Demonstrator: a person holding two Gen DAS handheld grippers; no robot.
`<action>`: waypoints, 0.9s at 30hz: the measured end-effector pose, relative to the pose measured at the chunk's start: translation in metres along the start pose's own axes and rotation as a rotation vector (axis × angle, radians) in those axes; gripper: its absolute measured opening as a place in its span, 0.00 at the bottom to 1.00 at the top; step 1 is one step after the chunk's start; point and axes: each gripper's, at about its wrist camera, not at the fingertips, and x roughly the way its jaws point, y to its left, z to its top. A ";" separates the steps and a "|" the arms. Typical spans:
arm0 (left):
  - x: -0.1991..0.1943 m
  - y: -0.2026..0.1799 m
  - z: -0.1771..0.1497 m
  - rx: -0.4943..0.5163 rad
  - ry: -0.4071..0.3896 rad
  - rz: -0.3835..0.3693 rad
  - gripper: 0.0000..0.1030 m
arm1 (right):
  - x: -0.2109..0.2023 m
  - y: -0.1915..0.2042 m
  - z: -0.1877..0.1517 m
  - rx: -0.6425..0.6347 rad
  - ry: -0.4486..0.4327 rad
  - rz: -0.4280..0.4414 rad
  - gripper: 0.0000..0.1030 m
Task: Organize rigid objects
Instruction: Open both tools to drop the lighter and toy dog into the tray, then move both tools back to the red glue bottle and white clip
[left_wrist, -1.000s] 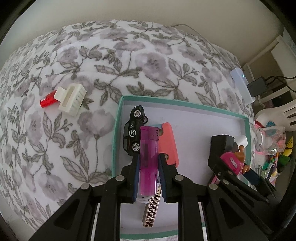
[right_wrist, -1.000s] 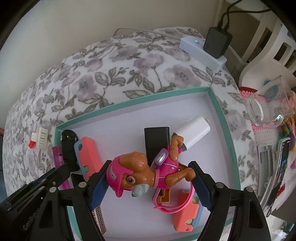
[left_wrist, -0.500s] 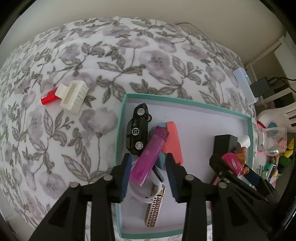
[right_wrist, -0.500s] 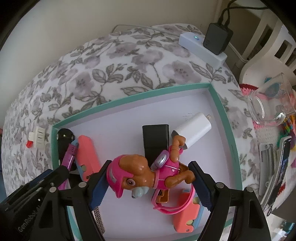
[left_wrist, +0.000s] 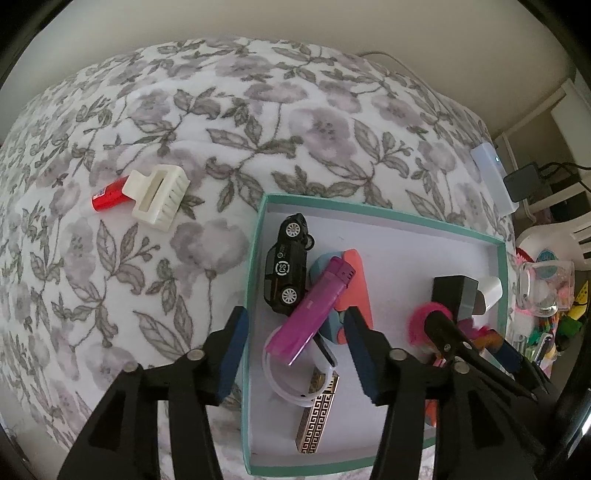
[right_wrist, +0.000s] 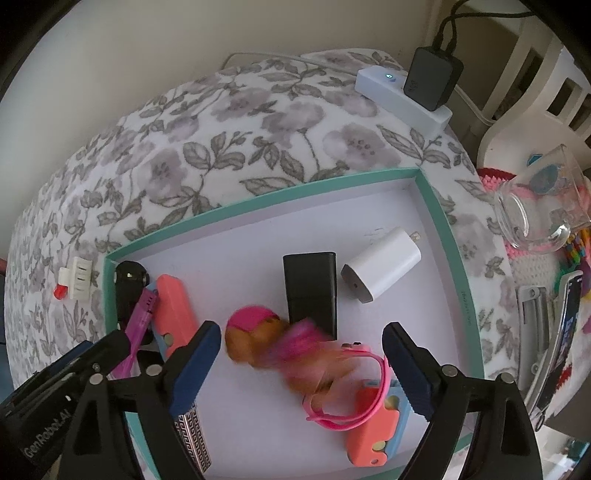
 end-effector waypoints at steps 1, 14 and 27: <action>-0.001 0.001 0.000 -0.001 -0.001 0.001 0.54 | 0.000 0.000 0.000 0.001 0.000 0.000 0.89; -0.006 0.014 0.004 -0.032 -0.041 0.110 0.80 | -0.004 -0.002 0.002 0.013 -0.018 -0.004 1.00; 0.002 0.032 0.005 -0.060 -0.061 0.253 0.94 | -0.001 0.000 0.003 0.016 -0.017 -0.001 1.00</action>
